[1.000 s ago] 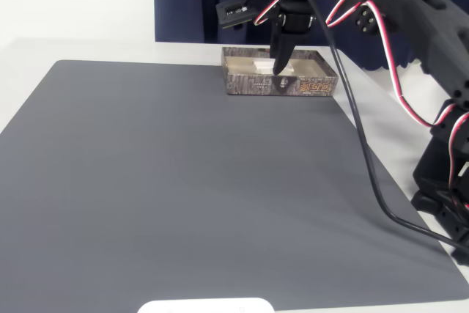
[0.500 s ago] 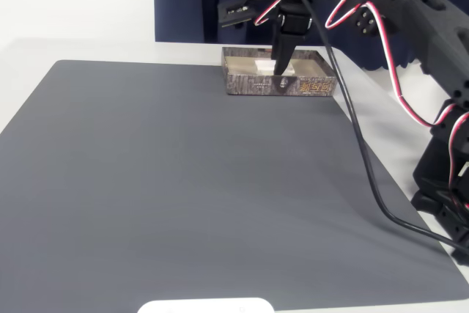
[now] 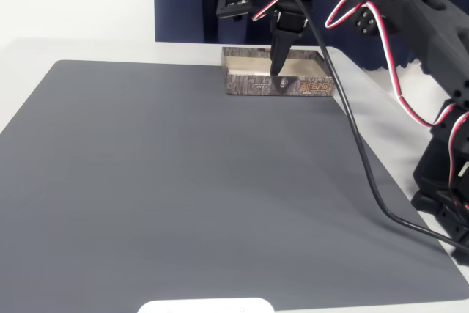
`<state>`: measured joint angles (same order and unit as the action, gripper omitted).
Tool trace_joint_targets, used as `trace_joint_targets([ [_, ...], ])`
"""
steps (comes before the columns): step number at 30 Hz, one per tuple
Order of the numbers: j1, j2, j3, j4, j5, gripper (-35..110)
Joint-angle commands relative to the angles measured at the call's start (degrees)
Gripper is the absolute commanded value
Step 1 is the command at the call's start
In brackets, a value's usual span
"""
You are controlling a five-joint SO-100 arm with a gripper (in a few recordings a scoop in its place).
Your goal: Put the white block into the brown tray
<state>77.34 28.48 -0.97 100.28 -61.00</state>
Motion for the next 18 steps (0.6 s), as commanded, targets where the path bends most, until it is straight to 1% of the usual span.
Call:
trace_joint_targets([
  [1, -0.7, 6.5, -1.1, -0.1, 1.4, 33],
  [4, -1.7, 11.2, 1.5, -0.2, 5.4, 25],
  [6, -2.6, 14.4, 3.9, -0.4, 8.2, 23],
  [7, -3.1, 16.0, 5.4, -0.2, 10.6, 23],
  [10, -5.1, 20.5, 9.1, 3.7, 22.2, 21],
  [12, -6.9, 24.5, 14.4, 6.2, 29.3, 16],
  [14, -9.2, 29.7, 21.9, 6.7, 30.8, 14],
  [15, -10.7, 33.0, 26.4, 7.2, 32.6, 9],
  [17, -13.5, 39.4, 35.1, 7.3, 33.6, 3],
  [18, -15.0, 42.2, 38.4, 7.3, 35.7, 0],
])
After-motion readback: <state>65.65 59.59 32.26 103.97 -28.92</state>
